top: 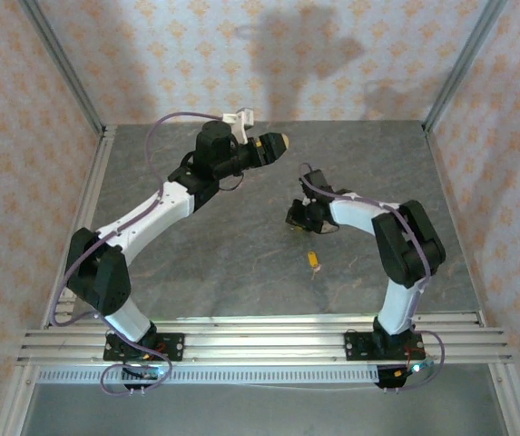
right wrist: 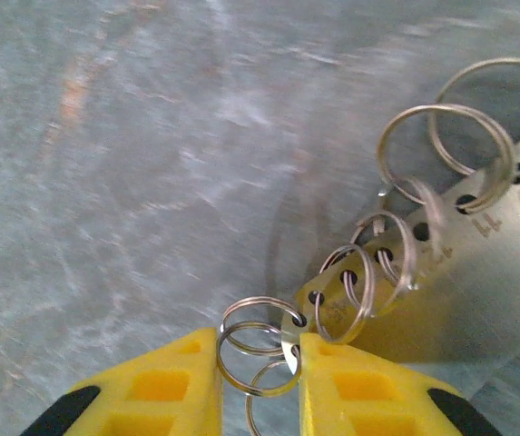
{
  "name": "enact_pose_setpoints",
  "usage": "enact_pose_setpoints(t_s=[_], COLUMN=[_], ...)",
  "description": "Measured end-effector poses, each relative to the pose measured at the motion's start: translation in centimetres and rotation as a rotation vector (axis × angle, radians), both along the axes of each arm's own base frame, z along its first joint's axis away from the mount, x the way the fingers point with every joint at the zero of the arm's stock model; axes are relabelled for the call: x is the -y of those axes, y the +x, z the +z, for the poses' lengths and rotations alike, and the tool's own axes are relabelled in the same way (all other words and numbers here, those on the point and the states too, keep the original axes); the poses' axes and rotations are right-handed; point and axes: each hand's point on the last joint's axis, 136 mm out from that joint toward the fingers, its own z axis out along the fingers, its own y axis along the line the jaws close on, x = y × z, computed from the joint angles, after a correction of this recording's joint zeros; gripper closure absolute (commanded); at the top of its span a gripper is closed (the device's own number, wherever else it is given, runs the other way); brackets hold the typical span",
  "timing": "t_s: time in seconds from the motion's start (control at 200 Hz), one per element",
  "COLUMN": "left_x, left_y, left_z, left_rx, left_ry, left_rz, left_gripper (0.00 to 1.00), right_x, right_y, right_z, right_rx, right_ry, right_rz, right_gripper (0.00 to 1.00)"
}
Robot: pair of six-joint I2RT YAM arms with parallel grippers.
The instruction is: Put the keys on the keyring
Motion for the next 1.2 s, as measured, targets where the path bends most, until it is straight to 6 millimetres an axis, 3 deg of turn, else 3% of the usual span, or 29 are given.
enact_pose_setpoints(t_s=[0.225,0.38,0.53,0.601,0.671,0.771,0.871,0.986,1.101,1.196], left_x=[-0.5,-0.7,-1.0,-1.2,-1.6,-2.1,-2.5,-2.2,-1.0,1.2], left_y=[-0.8,-1.3,-1.5,-1.6,-1.7,-1.7,-1.1,0.7,2.3,2.8], left_z=[2.1,2.6,2.5,2.8,3.4,3.8,2.7,0.1,-4.3,-8.3], left_rx=[0.039,0.042,0.030,0.035,0.045,0.044,-0.025,-0.141,-0.289,-0.424], left_ry=[-0.016,-0.015,-0.007,-0.008,-0.013,-0.018,0.001,0.007,0.031,0.059], left_rz=[0.000,0.000,0.008,0.020,0.033,0.062,0.105,0.159,0.210,0.239], left_gripper=[0.33,0.33,0.32,0.31,0.30,0.29,0.29,0.29,0.29,0.30], right_x=[-6.4,-10.9,-12.1,-11.0,-8.7,-3.3,2.4,6.9,9.3,11.0], right_y=[2.6,5.0,6.6,7.2,7.9,9.1,10.1,9.9,8.4,7.4], right_z=[0.3,1.8,4.9,6.1,7.2,8.3,8.6,7.8,6.8,6.3], right_rx=[0.020,0.056,0.117,0.134,0.149,0.166,0.176,0.169,0.143,0.128], right_ry=[0.065,0.136,0.181,0.193,0.199,0.196,0.170,0.096,0.029,-0.005], right_rz=[0.030,0.051,0.062,0.042,0.002,-0.095,-0.197,-0.264,-0.282,-0.301], right_gripper=[0.76,0.68,0.64,0.62,0.60,0.60,0.58,0.57,0.57,0.57])
